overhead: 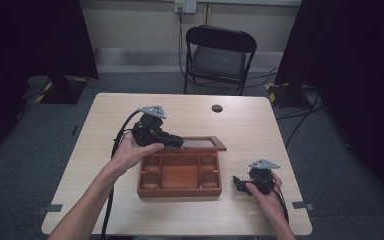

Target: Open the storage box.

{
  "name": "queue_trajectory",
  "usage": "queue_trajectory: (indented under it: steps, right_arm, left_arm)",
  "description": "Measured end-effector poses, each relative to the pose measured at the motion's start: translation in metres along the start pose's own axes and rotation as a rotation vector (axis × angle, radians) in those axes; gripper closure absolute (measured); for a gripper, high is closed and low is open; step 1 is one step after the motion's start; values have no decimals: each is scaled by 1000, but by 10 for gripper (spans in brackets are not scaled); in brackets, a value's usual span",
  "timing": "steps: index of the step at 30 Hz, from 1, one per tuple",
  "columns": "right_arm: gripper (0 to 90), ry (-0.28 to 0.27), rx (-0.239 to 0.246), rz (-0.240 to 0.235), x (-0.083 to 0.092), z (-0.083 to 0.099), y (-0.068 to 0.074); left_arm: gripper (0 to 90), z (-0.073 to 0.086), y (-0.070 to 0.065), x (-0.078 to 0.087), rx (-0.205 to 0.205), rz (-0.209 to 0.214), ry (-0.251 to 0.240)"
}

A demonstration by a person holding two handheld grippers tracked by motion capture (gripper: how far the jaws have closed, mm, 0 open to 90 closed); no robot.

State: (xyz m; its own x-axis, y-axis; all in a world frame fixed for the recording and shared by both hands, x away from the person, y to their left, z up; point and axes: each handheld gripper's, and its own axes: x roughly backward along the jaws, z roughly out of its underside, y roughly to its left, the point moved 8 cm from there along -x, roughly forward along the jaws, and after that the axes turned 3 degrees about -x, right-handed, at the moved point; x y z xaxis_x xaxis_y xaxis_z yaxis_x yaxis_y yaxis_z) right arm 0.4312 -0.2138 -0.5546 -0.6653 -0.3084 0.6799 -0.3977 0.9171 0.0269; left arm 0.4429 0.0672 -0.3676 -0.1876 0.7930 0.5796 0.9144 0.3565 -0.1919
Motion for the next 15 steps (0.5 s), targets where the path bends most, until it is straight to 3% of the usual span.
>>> queue_trajectory:
  steps: [15]
  right_arm:
    - [126,0,0,0,0,0,0]
  left_arm:
    - [816,0,0,0,0,-3,5]
